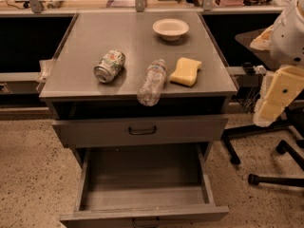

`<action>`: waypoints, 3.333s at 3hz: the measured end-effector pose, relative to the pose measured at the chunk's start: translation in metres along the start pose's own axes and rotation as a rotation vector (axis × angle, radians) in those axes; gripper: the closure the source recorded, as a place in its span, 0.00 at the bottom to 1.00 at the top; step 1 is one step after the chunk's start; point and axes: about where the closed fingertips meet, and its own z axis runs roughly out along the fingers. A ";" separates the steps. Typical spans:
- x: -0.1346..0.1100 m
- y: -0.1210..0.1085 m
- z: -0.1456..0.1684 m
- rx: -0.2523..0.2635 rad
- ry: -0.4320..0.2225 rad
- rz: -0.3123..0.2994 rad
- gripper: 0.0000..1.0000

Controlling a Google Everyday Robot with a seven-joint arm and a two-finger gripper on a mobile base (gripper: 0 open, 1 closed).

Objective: Place 7up can into middle drawer

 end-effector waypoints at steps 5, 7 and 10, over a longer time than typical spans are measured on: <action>-0.102 0.053 0.020 -0.003 -0.180 -0.530 0.00; -0.129 0.053 0.023 0.011 -0.144 -0.704 0.00; -0.200 0.057 0.033 0.050 -0.124 -1.184 0.00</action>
Offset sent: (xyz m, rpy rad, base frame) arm 0.0240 0.0142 -0.0281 0.0334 0.1026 0.1060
